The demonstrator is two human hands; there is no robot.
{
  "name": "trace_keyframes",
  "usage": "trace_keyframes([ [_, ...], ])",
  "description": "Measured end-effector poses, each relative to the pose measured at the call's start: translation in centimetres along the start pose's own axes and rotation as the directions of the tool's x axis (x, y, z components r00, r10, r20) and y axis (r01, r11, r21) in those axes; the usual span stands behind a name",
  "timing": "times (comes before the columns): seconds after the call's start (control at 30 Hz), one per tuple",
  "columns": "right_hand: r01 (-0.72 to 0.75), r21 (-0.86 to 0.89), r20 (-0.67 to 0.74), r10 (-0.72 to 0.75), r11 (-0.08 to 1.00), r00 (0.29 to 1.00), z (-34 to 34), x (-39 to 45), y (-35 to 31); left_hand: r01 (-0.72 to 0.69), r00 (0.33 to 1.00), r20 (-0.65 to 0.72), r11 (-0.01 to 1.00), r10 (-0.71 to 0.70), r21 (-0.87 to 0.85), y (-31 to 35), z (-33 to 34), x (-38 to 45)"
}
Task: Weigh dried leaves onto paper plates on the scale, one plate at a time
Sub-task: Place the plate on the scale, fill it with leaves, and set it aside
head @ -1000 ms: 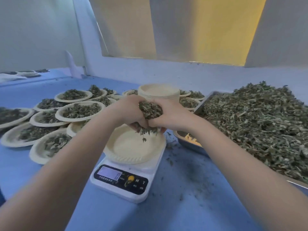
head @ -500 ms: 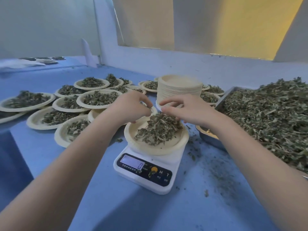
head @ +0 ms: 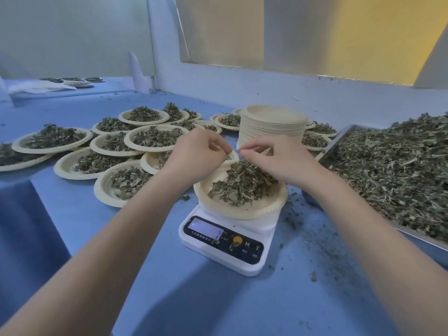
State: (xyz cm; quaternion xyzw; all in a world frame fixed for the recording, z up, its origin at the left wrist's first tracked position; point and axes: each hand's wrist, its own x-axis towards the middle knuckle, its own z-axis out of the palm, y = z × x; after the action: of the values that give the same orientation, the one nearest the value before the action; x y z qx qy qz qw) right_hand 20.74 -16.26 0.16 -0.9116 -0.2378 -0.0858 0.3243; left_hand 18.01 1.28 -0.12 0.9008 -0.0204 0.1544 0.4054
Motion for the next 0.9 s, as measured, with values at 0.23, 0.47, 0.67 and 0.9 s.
trace_keyframes([
  [0.23, 0.027, -0.034, -0.026, -0.028, 0.999, 0.999, -0.3, -0.3, 0.2, -0.021, 0.999, -0.030, 1.000, 0.021, -0.004, 0.0, 0.8, -0.2],
  [0.47, -0.125, -0.059, 0.184, 0.134, 0.990, 0.974, -2.2, -1.6, 3.5, 0.025, 0.998, -0.064, 0.989, -0.016, 0.143, -2.3, 1.0, -0.6],
  [0.67, -0.168, -0.162, 0.426, 0.223, 0.972, 0.877, -2.0, -3.0, 5.0, 0.177, 0.983, 0.026, 0.972, -0.183, 0.157, -3.5, 2.0, -1.6],
  [0.9, -0.124, -0.053, 0.346, 0.134, 0.991, 0.928, -2.0, -3.1, 4.3, 0.216, 0.975, -0.059, 0.976, -0.213, 0.040, -2.6, 0.9, -1.2],
])
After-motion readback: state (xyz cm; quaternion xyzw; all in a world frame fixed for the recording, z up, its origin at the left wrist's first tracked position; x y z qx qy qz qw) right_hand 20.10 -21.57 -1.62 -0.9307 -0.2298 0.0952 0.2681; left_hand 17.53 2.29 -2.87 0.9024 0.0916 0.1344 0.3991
